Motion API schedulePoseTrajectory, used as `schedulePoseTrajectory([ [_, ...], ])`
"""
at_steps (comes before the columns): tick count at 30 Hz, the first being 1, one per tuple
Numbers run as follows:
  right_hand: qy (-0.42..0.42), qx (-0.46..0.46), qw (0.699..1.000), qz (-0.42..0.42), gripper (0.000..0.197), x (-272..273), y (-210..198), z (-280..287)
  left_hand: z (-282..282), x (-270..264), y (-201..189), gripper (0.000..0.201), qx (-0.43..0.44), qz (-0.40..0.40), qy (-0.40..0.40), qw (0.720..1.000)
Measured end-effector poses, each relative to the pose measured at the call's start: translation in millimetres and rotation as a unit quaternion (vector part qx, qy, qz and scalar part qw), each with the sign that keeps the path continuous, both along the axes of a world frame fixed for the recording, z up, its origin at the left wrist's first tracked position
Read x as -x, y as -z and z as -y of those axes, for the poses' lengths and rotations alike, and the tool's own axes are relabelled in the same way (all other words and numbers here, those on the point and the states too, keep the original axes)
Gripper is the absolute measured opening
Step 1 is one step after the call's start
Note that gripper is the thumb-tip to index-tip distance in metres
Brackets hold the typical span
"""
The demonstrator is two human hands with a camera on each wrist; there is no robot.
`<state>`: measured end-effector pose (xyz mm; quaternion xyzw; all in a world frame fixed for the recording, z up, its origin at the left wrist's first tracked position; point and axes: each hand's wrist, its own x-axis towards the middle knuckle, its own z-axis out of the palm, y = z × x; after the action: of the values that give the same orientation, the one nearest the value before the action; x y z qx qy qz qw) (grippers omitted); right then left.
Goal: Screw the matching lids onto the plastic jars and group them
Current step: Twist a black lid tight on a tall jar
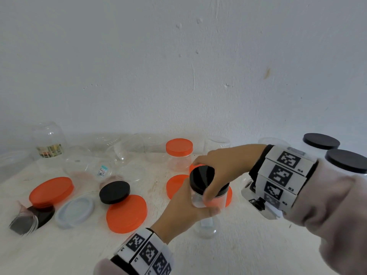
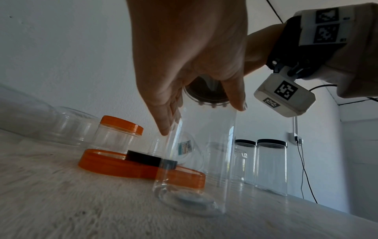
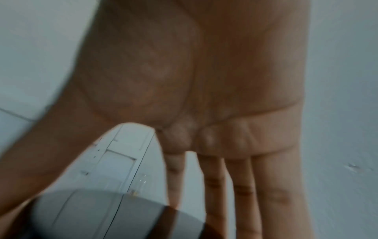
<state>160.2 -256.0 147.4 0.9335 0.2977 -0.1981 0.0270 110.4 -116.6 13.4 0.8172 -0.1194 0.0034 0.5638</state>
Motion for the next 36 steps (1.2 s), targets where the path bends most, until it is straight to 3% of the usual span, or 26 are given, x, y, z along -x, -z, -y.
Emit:
schedulePoseTrajectory([
  [6,-0.047,-0.008,0.999,-0.016,0.082,-1.6,-9.0,2.5,2.1,0.1,-0.8,0.072,-0.006,-0.002,-0.009,1.0],
  [10,-0.013,-0.009,1.0,0.01,0.072,-1.3,-1.2,0.9,1.1,1.2,-1.3,0.072,0.002,-0.003,-0.001,1.0],
  [14,0.023,-0.016,0.998,0.053,0.076,1.4,9.9,-0.3,1.8,1.3,-2.3,0.071,0.0,-0.005,0.003,1.0],
  [20,-0.028,-0.006,0.999,-0.026,0.086,0.4,-6.5,4.4,2.1,0.5,-0.3,0.07,-0.011,-0.003,-0.016,1.0],
  [26,-0.016,-0.007,1.0,0.006,0.073,1.7,-1.0,1.1,2.0,2.4,-1.5,0.073,-0.002,-0.003,-0.011,1.0],
  [30,0.013,-0.003,0.998,0.068,0.076,4.7,10.7,-0.3,2.3,1.8,-1.6,0.071,-0.002,-0.004,-0.006,1.0],
  [36,-0.052,-0.029,0.998,-0.022,0.08,4.0,-0.5,3.7,1.8,2.0,-1.6,0.072,-0.009,0.008,-0.011,1.0],
])
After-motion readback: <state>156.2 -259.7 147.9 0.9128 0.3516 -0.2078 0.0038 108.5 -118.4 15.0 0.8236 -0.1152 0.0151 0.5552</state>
